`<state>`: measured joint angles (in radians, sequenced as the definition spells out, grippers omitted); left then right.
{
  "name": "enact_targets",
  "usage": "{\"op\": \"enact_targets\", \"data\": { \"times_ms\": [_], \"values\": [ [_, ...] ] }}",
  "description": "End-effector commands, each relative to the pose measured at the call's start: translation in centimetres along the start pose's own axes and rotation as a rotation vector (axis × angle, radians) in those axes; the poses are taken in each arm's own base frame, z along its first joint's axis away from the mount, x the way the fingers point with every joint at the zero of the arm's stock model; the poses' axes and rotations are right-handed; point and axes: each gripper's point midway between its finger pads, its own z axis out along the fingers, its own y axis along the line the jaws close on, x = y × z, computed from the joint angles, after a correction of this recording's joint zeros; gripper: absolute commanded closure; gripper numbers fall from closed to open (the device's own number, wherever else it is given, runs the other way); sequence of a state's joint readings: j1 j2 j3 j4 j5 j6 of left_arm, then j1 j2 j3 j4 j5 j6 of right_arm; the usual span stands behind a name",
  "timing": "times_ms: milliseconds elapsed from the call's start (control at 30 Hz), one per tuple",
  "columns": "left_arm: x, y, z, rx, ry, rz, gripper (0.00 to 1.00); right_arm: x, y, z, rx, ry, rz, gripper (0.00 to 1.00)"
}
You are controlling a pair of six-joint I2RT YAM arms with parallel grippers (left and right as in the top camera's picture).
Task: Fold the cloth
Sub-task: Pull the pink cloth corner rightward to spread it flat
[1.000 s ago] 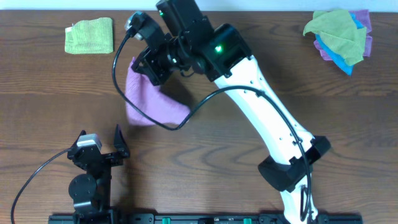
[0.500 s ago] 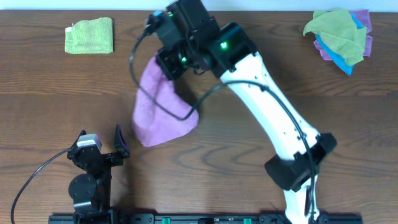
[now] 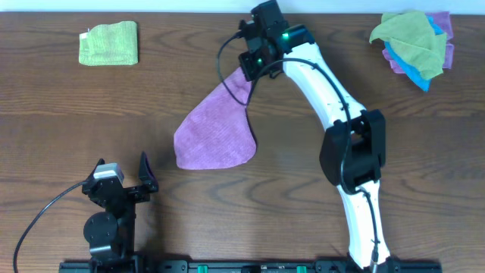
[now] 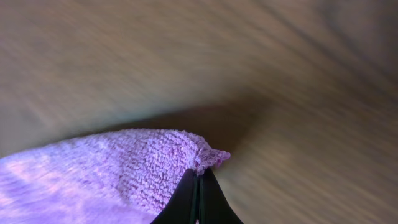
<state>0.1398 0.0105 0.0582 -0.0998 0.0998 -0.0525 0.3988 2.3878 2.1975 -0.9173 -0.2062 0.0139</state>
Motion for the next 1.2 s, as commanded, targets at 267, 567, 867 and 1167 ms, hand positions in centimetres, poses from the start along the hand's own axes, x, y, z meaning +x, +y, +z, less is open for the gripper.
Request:
{"op": "enact_targets", "data": {
  "times_ms": [267,567,867,1167],
  "values": [
    [1.7,0.2,0.3,-0.005,0.041,-0.004,0.05,-1.2,-11.1,-1.4,0.331,-0.076,0.133,0.99],
    [1.8,0.2,0.3,-0.005,0.041,-0.004,0.05,-0.9,-16.2,-3.1,0.44,-0.099,0.21,0.99],
    [1.8,0.2,0.3,-0.005,0.041,-0.004,0.04,0.9,-15.6,-3.8,0.404,-0.024,0.222,0.01],
    [1.8,0.2,0.3,-0.005,0.041,-0.004,0.04,0.2,-12.4,-12.7,0.32,-0.068,0.19,0.05]
  ]
}}
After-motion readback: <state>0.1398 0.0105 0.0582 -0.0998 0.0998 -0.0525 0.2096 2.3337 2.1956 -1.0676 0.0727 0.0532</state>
